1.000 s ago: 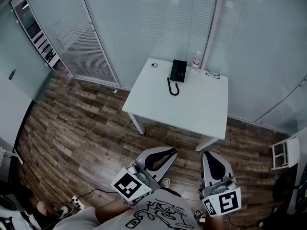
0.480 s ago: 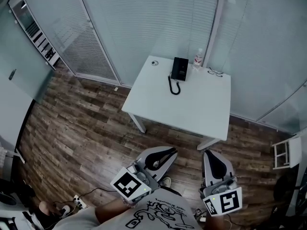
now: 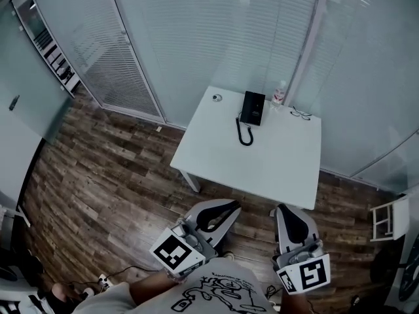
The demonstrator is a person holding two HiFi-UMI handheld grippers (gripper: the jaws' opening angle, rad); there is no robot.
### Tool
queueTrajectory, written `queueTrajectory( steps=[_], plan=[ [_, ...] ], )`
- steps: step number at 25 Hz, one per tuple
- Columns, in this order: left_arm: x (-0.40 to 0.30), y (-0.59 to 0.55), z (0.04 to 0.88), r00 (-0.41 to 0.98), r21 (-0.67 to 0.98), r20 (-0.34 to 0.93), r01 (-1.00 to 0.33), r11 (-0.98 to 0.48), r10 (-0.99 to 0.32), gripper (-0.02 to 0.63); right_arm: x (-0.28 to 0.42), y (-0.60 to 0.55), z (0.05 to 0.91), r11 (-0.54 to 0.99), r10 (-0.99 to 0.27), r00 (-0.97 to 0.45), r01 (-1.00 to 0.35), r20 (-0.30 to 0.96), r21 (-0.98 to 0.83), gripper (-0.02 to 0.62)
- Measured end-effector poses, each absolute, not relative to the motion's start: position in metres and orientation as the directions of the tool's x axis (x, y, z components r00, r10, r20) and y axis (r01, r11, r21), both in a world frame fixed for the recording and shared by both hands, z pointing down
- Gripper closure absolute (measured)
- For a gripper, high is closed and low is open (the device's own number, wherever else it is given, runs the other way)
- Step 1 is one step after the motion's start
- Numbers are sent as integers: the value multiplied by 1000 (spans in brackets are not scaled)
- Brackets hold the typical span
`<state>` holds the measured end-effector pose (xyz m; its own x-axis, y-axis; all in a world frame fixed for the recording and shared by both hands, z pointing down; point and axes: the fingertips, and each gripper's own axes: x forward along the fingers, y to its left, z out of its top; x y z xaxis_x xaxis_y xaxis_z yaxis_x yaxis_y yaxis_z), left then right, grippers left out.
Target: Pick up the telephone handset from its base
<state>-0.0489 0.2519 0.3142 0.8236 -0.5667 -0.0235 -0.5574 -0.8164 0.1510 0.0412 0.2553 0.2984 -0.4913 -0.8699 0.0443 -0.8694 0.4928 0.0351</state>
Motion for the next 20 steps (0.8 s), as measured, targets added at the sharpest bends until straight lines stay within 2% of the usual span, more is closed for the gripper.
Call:
queueTrajectory(
  steps=[11, 20],
  plan=[
    [-129, 177, 309, 807, 143, -54, -577, -804, -589, 584, -40, 182, 290, 516, -856, -515, -854, 41, 65, 589],
    [-163, 142, 322, 809, 167, -35, -574, -802, -587, 584, -72, 153, 304, 506, -862, -501, -862, 80, 46, 589]
  ],
)
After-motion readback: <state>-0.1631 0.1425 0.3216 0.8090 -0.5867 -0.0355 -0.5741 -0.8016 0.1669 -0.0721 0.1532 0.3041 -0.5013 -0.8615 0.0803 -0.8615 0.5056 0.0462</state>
